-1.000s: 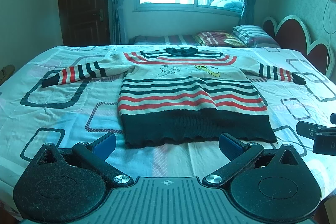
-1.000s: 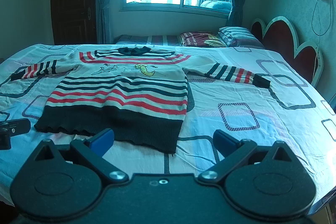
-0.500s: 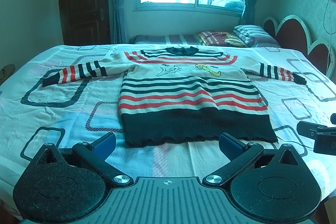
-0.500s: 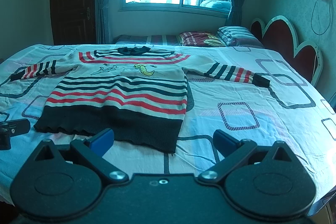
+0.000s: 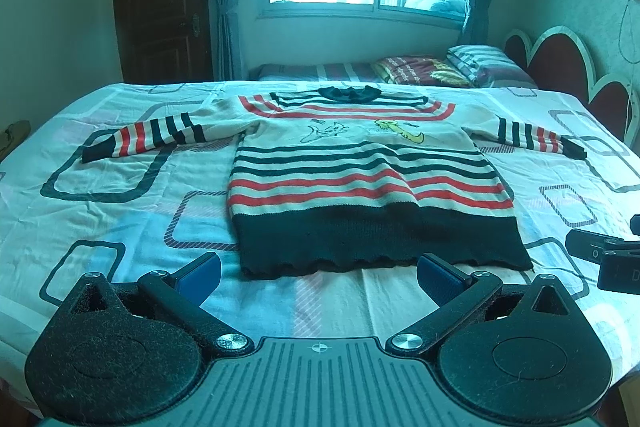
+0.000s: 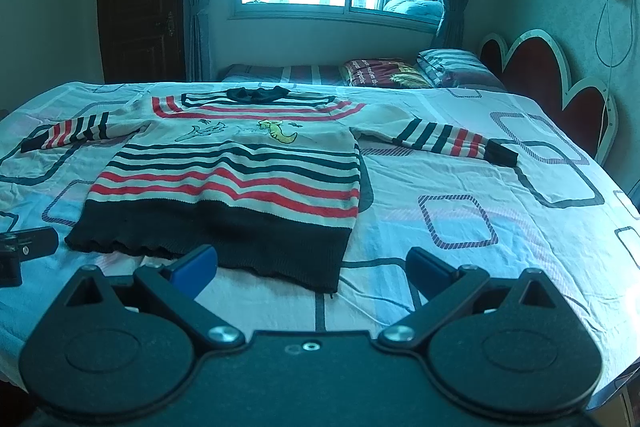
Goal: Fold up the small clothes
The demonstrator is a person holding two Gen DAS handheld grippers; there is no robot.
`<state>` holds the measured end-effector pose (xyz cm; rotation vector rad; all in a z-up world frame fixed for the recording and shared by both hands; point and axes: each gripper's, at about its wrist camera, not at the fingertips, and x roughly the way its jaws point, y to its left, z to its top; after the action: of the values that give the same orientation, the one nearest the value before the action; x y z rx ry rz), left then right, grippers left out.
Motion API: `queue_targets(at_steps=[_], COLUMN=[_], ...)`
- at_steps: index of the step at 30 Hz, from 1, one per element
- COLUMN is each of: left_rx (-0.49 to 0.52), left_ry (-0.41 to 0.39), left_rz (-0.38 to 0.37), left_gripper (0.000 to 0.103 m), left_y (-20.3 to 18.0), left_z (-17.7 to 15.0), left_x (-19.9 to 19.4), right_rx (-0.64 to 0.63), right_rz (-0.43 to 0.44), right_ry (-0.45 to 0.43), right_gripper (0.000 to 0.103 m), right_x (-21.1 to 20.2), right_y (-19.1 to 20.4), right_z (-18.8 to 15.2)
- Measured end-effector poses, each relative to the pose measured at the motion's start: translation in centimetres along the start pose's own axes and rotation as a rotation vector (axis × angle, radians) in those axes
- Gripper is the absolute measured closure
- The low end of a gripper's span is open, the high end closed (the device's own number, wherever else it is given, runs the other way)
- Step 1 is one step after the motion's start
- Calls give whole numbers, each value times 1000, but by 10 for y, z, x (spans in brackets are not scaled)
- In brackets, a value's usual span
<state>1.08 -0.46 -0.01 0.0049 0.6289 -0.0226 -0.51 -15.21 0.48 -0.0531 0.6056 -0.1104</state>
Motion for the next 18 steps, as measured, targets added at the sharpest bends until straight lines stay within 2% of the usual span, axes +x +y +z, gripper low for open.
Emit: queue_targets(at_steps=[9, 15, 18], left_rx=[-35, -34, -58], left_ry=[32, 71, 64], left_rz=[16, 10, -12], left_gripper=[0, 0, 0], left_y=[3, 3, 13], left_z=[15, 34, 55], left_x=[25, 66, 95], right_rx=[47, 99, 167], right_rz=[-56, -77, -102], right_ry=[-1, -16, -54], right_gripper=[2, 2, 2], right_x=[19, 43, 64], right_y=[-16, -41, -71], right_z=[11, 25, 43])
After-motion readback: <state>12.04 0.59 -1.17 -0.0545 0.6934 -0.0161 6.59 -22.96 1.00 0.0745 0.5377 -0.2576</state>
